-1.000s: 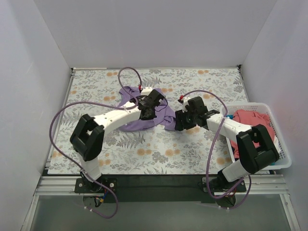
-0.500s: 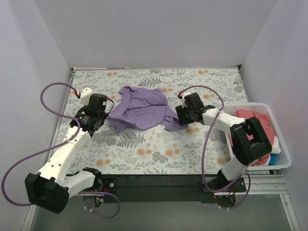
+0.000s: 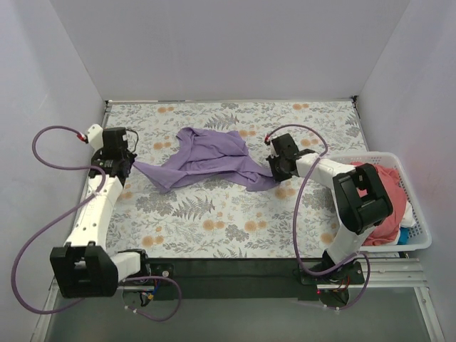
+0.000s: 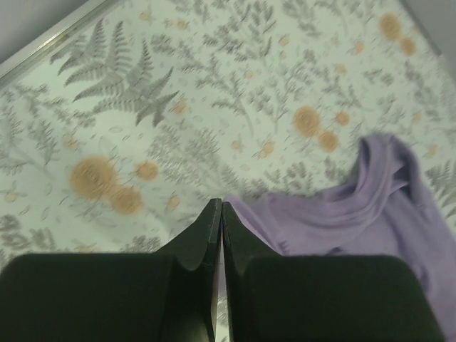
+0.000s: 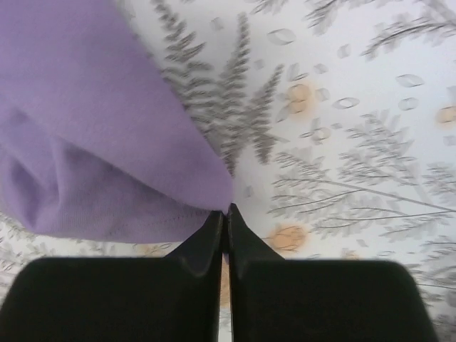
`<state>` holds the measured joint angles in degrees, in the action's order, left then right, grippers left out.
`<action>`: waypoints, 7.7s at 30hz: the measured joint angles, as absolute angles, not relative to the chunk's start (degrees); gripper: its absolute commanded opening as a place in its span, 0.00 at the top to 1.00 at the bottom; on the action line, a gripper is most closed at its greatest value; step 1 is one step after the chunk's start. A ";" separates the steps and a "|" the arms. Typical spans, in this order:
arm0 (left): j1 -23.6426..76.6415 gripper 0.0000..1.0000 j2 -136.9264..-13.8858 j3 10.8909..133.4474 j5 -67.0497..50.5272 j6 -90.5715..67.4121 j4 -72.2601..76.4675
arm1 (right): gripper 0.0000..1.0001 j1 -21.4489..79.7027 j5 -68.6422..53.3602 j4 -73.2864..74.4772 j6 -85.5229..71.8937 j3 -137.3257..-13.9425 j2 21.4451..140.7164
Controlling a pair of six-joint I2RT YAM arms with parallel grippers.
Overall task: Fold and stack the t-shirts
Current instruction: Flatten the tshirt out
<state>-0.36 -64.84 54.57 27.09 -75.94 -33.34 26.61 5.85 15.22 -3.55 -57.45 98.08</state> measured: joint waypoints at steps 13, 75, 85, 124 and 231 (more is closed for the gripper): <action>-10.15 1.00 -89.97 90.13 13.52 -76.64 -29.89 | 0.99 17.76 26.83 19.29 1.72 -87.57 98.10; 7.18 0.27 -119.20 83.79 -5.89 -82.72 -20.78 | 0.51 12.67 -7.86 11.68 -13.54 -93.95 126.89; 7.22 0.20 -109.06 79.44 5.89 -80.58 -27.94 | 0.31 12.47 -4.47 15.03 -11.49 -90.50 119.28; 6.92 0.48 -94.54 54.46 18.85 -78.37 -35.94 | 0.18 19.68 5.96 15.16 -12.88 -55.22 90.54; 6.87 1.00 -51.83 112.75 33.41 -58.48 -26.20 | 0.99 19.97 11.94 26.52 -0.38 -95.98 52.93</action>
<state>6.87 -51.83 112.75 33.41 -58.48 -26.20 19.97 11.94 26.52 -0.38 -95.98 52.93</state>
